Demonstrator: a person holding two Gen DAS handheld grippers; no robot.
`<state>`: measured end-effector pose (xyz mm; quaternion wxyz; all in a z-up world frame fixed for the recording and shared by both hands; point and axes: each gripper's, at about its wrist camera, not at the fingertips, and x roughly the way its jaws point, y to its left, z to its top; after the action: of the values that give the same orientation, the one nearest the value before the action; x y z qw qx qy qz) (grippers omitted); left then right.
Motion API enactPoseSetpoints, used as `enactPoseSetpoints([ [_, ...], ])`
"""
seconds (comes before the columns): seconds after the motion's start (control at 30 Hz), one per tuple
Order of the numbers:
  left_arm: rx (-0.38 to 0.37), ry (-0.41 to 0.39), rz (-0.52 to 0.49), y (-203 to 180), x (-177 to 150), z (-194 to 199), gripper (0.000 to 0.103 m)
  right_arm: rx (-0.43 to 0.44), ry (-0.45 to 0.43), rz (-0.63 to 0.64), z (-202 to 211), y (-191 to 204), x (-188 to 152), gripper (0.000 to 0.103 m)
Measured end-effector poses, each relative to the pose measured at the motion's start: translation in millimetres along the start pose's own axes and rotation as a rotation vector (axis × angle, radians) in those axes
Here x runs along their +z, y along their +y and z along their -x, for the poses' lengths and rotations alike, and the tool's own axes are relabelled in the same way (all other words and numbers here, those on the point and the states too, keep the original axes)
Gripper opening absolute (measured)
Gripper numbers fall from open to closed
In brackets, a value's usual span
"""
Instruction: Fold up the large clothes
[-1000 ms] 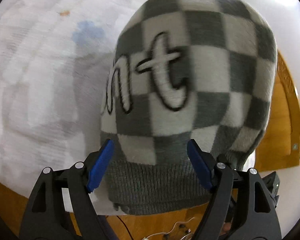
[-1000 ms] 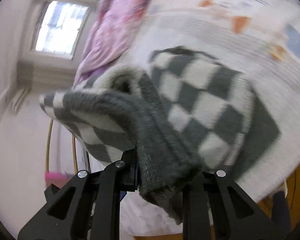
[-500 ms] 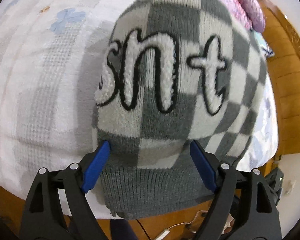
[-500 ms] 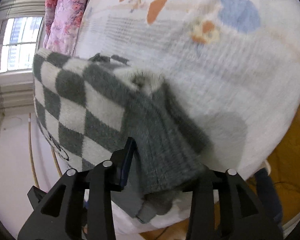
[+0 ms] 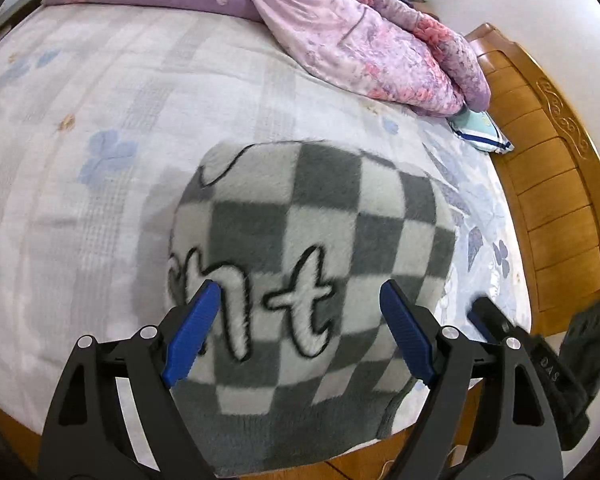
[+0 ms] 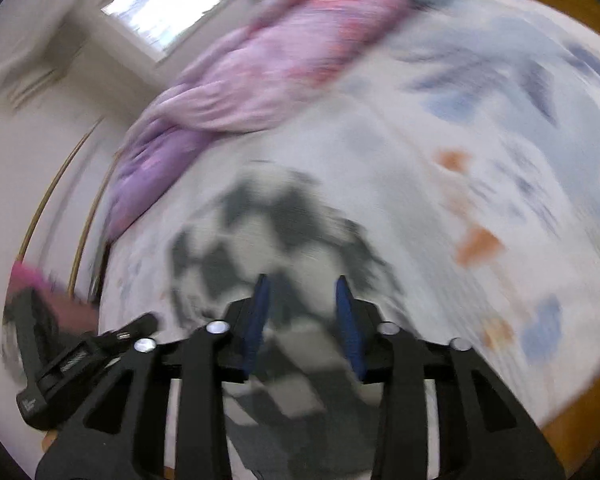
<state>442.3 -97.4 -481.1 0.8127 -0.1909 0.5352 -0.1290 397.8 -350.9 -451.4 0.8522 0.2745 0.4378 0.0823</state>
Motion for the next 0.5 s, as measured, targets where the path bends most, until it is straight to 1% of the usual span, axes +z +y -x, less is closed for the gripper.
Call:
enactPoseSetpoints([
  [0.03, -0.002, 0.004, -0.003, -3.7, 3.0, -0.5, 0.082, 0.01, 0.029, 0.042, -15.0, 10.9, 7.6, 0.018],
  [0.1, 0.058, -0.014, -0.026, -7.7, 7.8, -5.0, 0.082, 0.006, 0.065, 0.085, -40.2, 21.7, 17.4, 0.016],
  [0.13, 0.09, -0.012, -0.035, -6.4, 9.1, -7.5, 0.082, 0.01, 0.106, 0.094, -54.5, 23.6, 20.2, 0.016],
  [0.2, 0.15, 0.017, -0.029, -1.1, 13.2, -22.3, 0.082, -0.014, 0.152, 0.103, -75.7, 22.7, 19.9, 0.015],
  [0.23, 0.154, 0.043, -0.017, 2.6, 15.8, -32.4, 0.082, -0.028, 0.181, 0.12, -85.5, 22.4, 20.7, 0.015],
  [0.27, 0.15, 0.065, -0.015, 5.2, 17.5, -40.3, 0.082, -0.053, 0.197, 0.134, -92.6, 22.3, 21.6, 0.012],
  [0.3, 0.173, 0.096, -0.026, 6.7, 20.2, -56.5, 0.082, -0.101, 0.214, 0.149, -103.7, 17.1, 22.2, 0.011],
  [0.33, 0.196, 0.097, -0.046, 6.1, 21.9, -64.5, 0.082, -0.139, 0.238, 0.153, -111.5, 12.3, 20.9, 0.01],
  [0.37, 0.231, 0.114, -0.083, 2.2, 24.8, -78.0, 0.082, -0.168, 0.256, 0.149, -118.1, 4.4, 21.0, 0.004],
  [0.4, 0.25, 0.127, -0.1, -0.9, 27.1, -86.2, 0.082, -0.186, 0.276, 0.134, -127.8, -8.3, 21.1, 0.0],
  [0.43, 0.263, 0.138, -0.11, -3.7, 29.6, -94.7, 0.082, -0.188, 0.295, 0.119, -132.2, -21.2, 15.7, 0.0],
  [0.47, 0.269, 0.146, -0.126, -7.3, 31.5, -103.0, 0.083, -0.173, 0.309, 0.089, -141.6, -37.7, 15.5, 0.0],
  [0.5, 0.279, 0.152, -0.146, -10.5, 31.8, -109.0, 0.083, -0.163, 0.312, 0.075, -144.1, -44.6, 16.2, 0.0],
])
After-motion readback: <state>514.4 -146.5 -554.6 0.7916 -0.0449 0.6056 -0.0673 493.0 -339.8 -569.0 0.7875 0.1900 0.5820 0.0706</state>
